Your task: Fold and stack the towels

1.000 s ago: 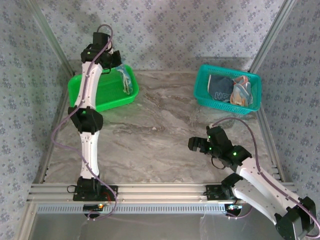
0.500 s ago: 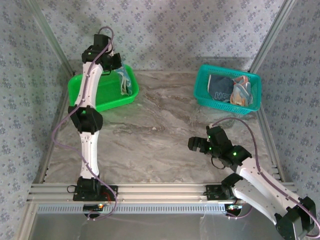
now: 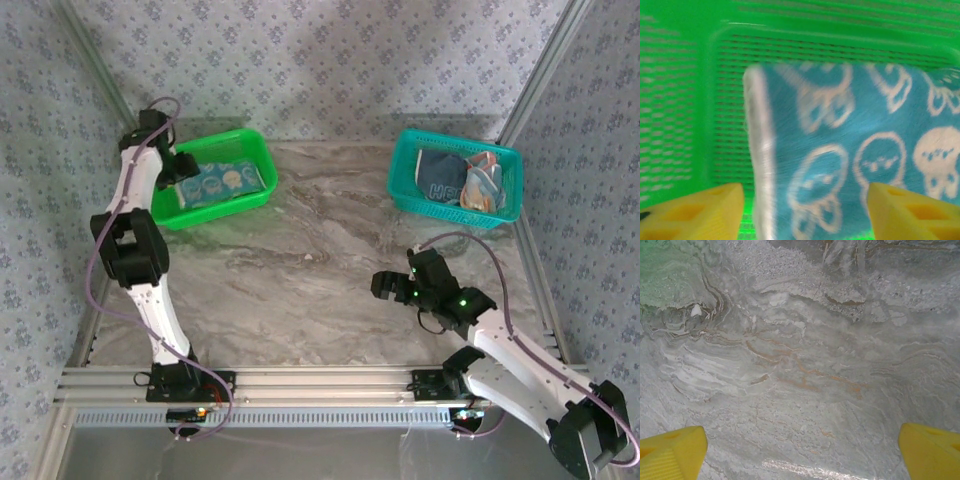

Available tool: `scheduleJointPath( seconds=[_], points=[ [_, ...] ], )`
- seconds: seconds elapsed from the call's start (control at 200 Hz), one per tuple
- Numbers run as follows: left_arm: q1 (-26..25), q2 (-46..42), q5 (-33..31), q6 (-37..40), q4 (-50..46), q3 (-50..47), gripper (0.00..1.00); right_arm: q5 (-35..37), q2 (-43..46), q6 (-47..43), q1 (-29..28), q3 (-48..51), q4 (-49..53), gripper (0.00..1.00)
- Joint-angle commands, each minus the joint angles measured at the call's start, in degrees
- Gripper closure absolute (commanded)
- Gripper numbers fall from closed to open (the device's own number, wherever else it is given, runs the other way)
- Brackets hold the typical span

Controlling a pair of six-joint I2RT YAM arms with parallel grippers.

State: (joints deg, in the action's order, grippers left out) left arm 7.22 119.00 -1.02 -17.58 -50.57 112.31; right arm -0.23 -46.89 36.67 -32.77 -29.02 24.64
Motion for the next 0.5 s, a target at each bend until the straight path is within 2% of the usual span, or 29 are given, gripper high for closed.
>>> scheduleJointPath(
  seconds=[0.0,0.08,0.21,0.495],
  points=[
    [0.79,-2.30,-3.64,0.37,3.13,0.15,0.29,-0.99,-0.30,0.30,-0.49,0.63,-1.24,0.00],
    [0.73,-1.46,-2.76,-0.29,2.45,1.30,0.27,-0.70,0.21,0.47,-0.66,0.90,-1.12,0.00],
    [0.10,-0.25,2.38,-1.65,3.35,1.81,0.28,-0.45,1.07,0.69,-0.81,1.27,-0.86,0.00],
    [-5.37,0.56,5.98,-2.78,4.68,2.26,0.25,0.75,0.90,0.46,-0.72,-0.31,0.46,0.00]
  ],
)
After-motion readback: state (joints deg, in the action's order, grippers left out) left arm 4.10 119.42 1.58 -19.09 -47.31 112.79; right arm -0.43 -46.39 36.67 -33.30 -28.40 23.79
